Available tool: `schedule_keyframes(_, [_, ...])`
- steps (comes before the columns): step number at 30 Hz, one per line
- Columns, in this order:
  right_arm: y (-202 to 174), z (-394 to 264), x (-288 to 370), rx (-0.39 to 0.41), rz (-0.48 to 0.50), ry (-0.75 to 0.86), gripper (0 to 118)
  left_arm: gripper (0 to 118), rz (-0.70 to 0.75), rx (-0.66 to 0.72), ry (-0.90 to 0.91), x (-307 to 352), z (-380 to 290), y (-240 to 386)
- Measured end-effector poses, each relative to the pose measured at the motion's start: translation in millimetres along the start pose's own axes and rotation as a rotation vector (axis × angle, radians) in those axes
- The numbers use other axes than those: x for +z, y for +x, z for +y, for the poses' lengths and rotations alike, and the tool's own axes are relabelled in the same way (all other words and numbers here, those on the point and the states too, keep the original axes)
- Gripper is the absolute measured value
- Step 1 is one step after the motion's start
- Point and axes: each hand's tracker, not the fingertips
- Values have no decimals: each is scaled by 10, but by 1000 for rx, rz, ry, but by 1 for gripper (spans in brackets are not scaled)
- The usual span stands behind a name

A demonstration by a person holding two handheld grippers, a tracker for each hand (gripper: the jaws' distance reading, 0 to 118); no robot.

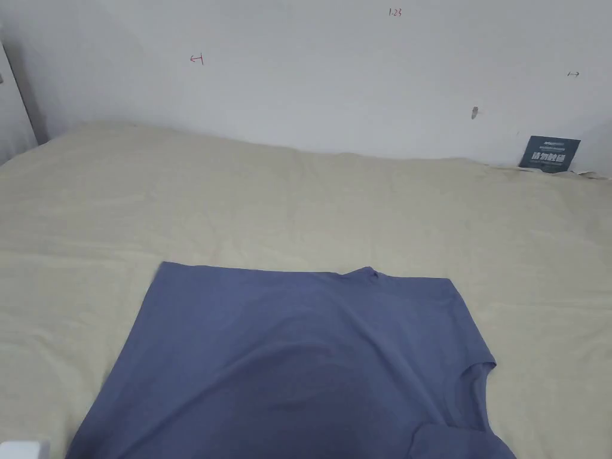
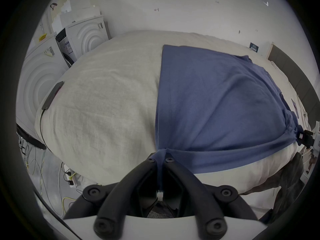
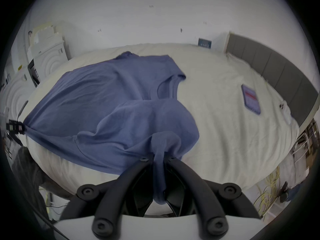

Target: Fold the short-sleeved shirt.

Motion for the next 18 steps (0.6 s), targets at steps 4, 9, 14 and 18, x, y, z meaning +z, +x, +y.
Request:
schedule_keyframes(4, [-46,-61,91,0,-35,50,7,0,-10,62,80,62,-92,-30])
schedule_keyframes(9, [-74,139,132,-1,-66,98,7,0,-2,94,168,104,34,-24])
schedule_keyframes(14, [-78,786,5,24,-72,121,7,0,8,57,201,76,659,29])
schedule_keyframes(18, [-42,1365,-327,22,-68,140,7,0,26,0,185,-127,1216,144])
